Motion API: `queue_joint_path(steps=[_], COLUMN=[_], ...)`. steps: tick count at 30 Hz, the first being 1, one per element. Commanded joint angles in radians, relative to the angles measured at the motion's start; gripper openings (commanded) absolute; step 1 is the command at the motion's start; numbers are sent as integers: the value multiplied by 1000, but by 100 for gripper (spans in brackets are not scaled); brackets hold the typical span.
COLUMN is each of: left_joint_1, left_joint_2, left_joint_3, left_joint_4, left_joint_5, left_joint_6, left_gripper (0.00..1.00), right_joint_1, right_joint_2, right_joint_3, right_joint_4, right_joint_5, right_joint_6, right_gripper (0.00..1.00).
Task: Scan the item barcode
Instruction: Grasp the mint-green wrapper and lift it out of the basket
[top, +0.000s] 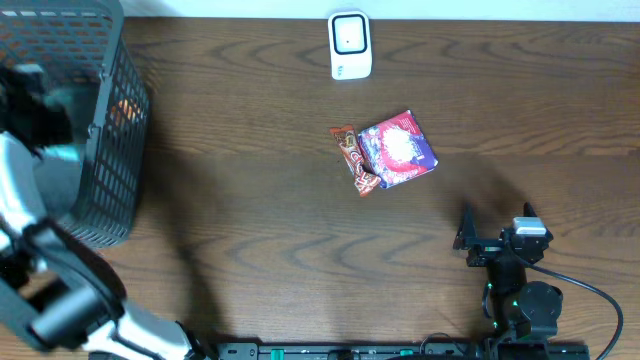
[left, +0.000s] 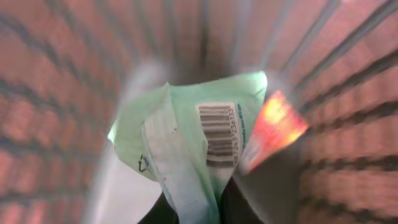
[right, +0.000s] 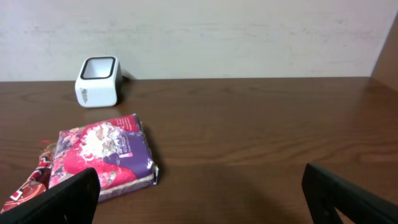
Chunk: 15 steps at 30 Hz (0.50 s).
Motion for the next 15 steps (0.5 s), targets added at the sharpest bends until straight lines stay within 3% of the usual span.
queue_joint_path(steps=[1,9,15], left_joint_1=[1,-41,-197], left_joint_2=[-142,-308,-357], left_joint_3=[10,10,10], left_joint_4=[66,218,242], left_joint_5=[193,348,382], left_joint_6=[-196,-554,-597], left_gripper=[7,7,7], right_joint_1=[-2,-2,-2], right_joint_2=[-3,-3,-3], right_joint_3=[-2,-2,-2], right_joint_4=[-5,-5,-5], right_joint_5=[-2,-2,-2], right_joint_6=[14,14,14], right_gripper=[99,99,99])
